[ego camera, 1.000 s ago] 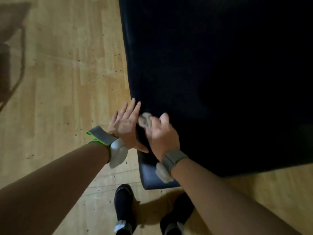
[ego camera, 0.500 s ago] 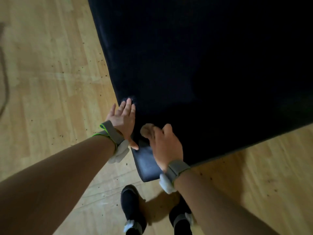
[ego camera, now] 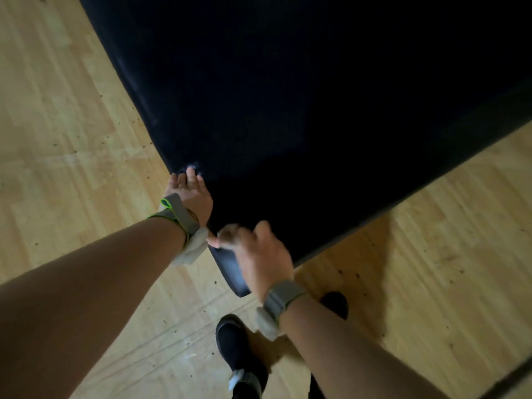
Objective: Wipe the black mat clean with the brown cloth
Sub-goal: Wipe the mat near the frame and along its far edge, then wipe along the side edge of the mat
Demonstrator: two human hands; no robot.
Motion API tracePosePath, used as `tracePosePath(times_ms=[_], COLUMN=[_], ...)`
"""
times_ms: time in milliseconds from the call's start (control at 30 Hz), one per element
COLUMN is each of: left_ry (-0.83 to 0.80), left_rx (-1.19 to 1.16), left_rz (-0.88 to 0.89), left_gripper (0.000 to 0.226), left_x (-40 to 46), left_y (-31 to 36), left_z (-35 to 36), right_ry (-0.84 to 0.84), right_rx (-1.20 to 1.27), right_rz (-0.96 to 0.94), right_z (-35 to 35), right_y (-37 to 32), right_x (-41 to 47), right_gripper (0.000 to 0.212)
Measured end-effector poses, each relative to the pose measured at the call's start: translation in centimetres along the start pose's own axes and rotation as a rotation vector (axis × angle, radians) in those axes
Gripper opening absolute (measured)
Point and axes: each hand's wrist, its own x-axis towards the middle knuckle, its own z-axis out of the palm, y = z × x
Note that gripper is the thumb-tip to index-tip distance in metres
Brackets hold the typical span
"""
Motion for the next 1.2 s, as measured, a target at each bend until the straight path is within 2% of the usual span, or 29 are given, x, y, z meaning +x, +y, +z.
tracePosePath(times_ms=[67, 133, 233, 333, 400, 467, 533, 567, 633, 700, 767, 833, 900, 1000, 1067, 1100, 1133, 1167, 1200], left_ry=[0.004, -0.021, -0.039, -0.026, -0.019, -0.013, -0.012, -0.021, -0.085, -0.131, -0.134, -0.122, -0.095, -0.084, -0.109, -0.123, -0.135, -0.142, -0.143], left_rx=[0.005, 0.027, 0.047, 0.1, 0.125, 0.121, 0.116, 0.117, 0.12, 0.138, 0.142, 0.119, 0.108, 0.132, 0.124, 0.12, 0.119, 0.134, 0.154], left_rz=[0.0, 0.018, 0.03, 0.045, 0.062, 0.065, 0.081, 0.101, 0.158, 0.195, 0.2, 0.195, 0.194, 0.18, 0.168, 0.161, 0.156, 0.145, 0.133], left_gripper=[0.131, 0.145, 0.149, 0.15, 0.149, 0.146, 0.133, 0.126, 0.131, 0.138, 0.135, 0.122, 0.108, 0.101, 0.098, 0.098, 0.099, 0.101, 0.102], left_x=[-0.2, -0.6, -0.8, -0.6, -0.6, -0.4, 0.0, 0.2, 0.4, 0.4, 0.6, 0.9, 0.9, 1.0, 1.0, 1.0, 0.9, 0.9, 0.6], left_y=[-0.2, -0.3, -0.3, -0.1, 0.0, -0.2, -1.0, -1.5, -2.5, -3.3, -3.4, -3.2, -2.9, -3.0, -2.9, -2.7, -2.7, -2.5, -2.4], left_z=[0.2, -0.1, -0.4, -1.0, -1.0, -0.6, -0.4, -0.4, -0.9, -1.2, -1.0, -0.6, -0.3, -0.3, -0.8, -1.0, -1.1, -1.0, -0.7], right_ry=[0.0, 0.052, 0.264, 0.334, 0.306, 0.188, 0.072, 0.085, 0.095, 0.091, 0.217, 0.295, 0.212, 0.061, -0.008, 0.029, 0.113, 0.119, 0.143], right_rx=[-0.009, 0.012, -0.096, -0.123, -0.027, 0.08, 0.197, 0.187, 0.088, 0.058, 0.025, -0.008, 0.054, 0.051, 0.018, 0.051, -0.032, -0.051, -0.037], right_rz=[-0.098, 0.029, 0.282, 0.386, 0.374, 0.252, 0.126, 0.037, -0.067, 0.037, 0.182, 0.23, 0.241, 0.032, -0.07, -0.045, -0.004, 0.13, 0.242], right_z=[-0.2, -2.8, -6.2, -6.2, -4.0, -1.2, 0.5, 0.9, 0.7, -0.3, -0.6, -0.4, -0.1, 1.1, -0.2, -1.3, -2.1, -3.0, -3.2], right_y=[0.3, 4.0, 11.3, 12.0, 7.7, 2.1, -2.4, -2.9, -1.7, 0.1, 2.1, 1.6, -1.1, -3.3, -1.2, 0.6, 2.9, 5.0, 6.6], right_x=[-0.2, 1.5, 4.1, 4.1, 2.3, -0.4, -2.7, -2.9, -1.7, 0.0, 1.7, 2.0, 0.9, -0.8, -1.3, -1.4, -1.4, -1.7, -1.8], right_gripper=[0.014, 0.018, 0.022, 0.026, 0.021, 0.019, 0.027, 0.032, 0.029, 0.018, 0.018, 0.022, 0.02, 0.021, 0.004, 0.009, 0.012, 0.006, 0.017])
